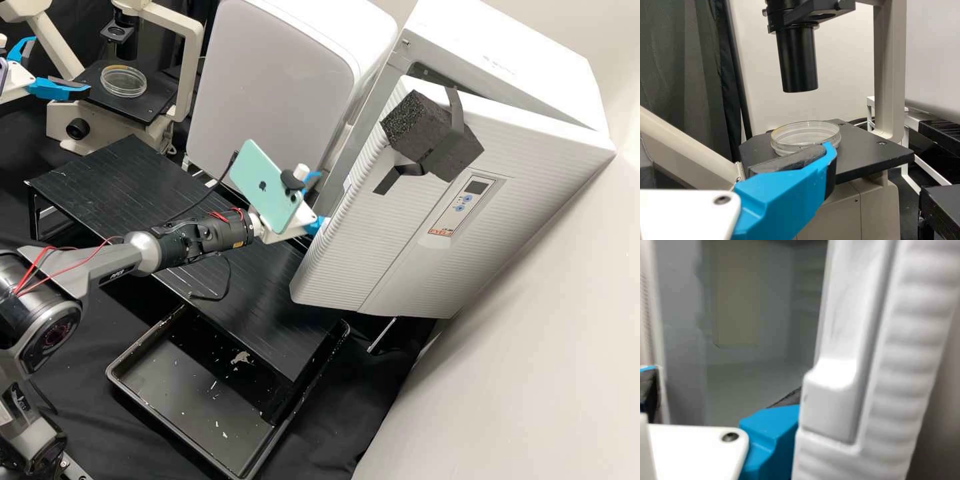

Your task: Open the incubator door

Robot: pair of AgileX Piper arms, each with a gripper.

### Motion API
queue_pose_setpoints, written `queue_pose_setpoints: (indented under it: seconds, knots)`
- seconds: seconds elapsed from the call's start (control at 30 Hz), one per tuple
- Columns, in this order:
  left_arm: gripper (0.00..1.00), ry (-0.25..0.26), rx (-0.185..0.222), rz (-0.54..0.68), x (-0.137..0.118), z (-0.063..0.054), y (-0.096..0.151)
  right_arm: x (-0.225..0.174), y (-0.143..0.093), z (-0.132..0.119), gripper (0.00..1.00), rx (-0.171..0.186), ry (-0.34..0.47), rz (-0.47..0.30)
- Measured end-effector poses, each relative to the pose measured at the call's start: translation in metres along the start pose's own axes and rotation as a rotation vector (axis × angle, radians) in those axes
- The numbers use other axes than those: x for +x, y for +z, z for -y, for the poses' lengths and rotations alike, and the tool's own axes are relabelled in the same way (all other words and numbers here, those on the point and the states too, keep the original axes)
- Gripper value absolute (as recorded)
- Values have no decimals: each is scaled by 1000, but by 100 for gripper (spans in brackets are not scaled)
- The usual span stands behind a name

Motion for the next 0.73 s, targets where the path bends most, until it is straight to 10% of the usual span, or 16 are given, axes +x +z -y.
queue_pose_setpoints:
  seconds: [0.47,0.73]
  knots:
    - [100,0,0,0,0,0,0,-24,8,-28,100,26,195,105]
    - [100,0,0,0,0,0,0,-43,11,-6,100,216,98,-351]
